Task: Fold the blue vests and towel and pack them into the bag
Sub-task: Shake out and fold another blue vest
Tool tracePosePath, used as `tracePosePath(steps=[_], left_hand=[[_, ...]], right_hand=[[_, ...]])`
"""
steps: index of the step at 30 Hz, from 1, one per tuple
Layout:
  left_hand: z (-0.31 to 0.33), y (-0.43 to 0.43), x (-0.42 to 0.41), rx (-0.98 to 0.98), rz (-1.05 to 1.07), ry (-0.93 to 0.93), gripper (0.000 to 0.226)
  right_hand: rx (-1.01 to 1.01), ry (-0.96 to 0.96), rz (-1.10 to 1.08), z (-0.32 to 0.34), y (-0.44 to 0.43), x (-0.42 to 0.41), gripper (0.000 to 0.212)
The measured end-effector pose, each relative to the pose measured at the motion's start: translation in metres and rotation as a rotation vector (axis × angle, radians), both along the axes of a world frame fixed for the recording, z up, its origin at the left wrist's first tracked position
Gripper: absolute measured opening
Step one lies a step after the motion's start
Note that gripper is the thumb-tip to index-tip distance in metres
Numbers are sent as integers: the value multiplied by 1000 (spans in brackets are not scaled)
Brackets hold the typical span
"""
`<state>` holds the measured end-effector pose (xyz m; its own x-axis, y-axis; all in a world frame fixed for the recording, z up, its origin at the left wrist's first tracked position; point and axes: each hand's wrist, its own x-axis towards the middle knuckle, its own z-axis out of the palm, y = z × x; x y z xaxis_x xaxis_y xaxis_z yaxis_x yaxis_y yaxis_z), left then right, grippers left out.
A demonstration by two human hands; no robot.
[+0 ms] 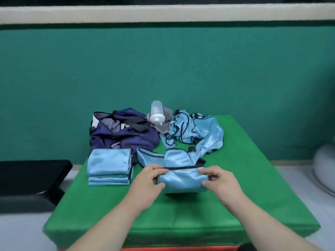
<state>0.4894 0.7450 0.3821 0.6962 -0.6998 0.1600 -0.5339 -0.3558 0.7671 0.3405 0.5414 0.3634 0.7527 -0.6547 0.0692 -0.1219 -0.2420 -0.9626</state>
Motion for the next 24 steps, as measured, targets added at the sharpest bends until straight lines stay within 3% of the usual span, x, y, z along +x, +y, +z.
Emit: tracePosePath(steps=[7,15,24], left_hand=[[-66,27,-37,26,13,222,43],[-70,-2,-6,59,34,153,47],[-106,-20,17,132,-16,222,50]], right_hand=[[77,113,-16,-50,32,-37,33],[-34,131,-69,-52,19,-3,39],[-175,376,5,-86,1,16,35]])
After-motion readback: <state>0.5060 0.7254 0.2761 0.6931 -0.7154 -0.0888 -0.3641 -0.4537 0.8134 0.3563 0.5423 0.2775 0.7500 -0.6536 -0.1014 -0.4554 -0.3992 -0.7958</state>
